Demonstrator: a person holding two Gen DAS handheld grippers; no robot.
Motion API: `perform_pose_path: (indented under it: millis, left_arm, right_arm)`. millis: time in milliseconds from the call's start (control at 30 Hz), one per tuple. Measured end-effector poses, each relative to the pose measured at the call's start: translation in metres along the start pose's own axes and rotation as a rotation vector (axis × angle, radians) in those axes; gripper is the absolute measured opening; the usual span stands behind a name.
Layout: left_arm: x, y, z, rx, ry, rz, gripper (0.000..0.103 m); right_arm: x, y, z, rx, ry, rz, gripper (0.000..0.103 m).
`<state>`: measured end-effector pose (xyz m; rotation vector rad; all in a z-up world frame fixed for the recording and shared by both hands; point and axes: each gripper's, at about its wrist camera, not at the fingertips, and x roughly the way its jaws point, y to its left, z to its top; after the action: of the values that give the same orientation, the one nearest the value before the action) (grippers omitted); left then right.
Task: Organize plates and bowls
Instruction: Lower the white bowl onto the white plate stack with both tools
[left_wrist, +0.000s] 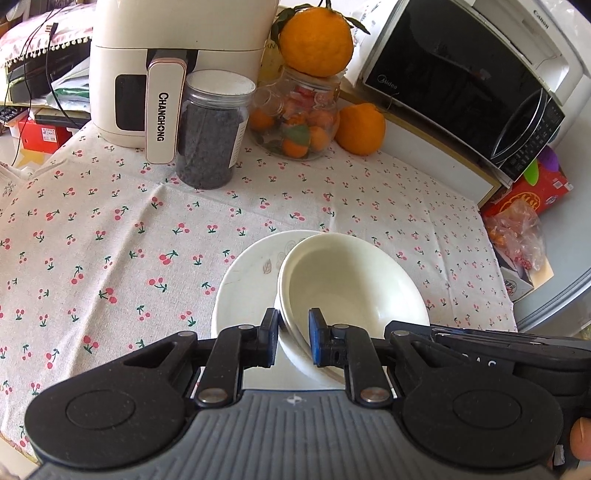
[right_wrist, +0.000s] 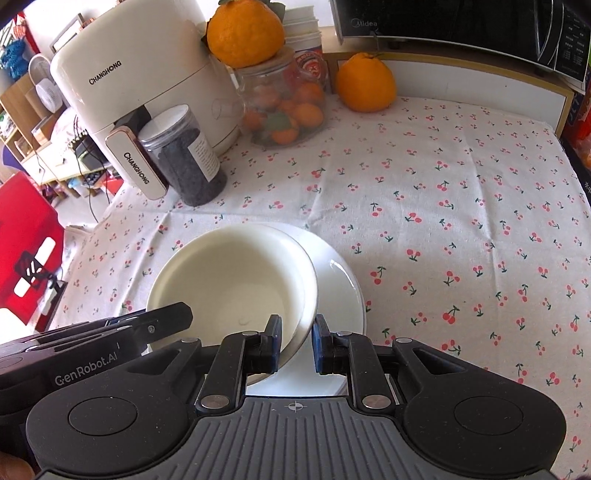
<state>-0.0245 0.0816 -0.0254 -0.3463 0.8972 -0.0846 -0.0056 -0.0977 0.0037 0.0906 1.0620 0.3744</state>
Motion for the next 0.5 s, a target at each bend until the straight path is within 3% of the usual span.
perform_pose_path:
  millis: [233, 500]
  left_arm:
    - [0.001, 0.003, 0.002, -0.012, 0.002, -0.02, 0.015]
    - [-0.01, 0.006, 0.005, -0.031, -0.033, -0.01, 0.025]
  right_arm:
    - [0.002, 0.002, 0.0, -0.007, 0.002, 0.0, 0.021]
    - [-0.012, -0.008, 0.002, 0.014, -0.032, 0.01, 0.021]
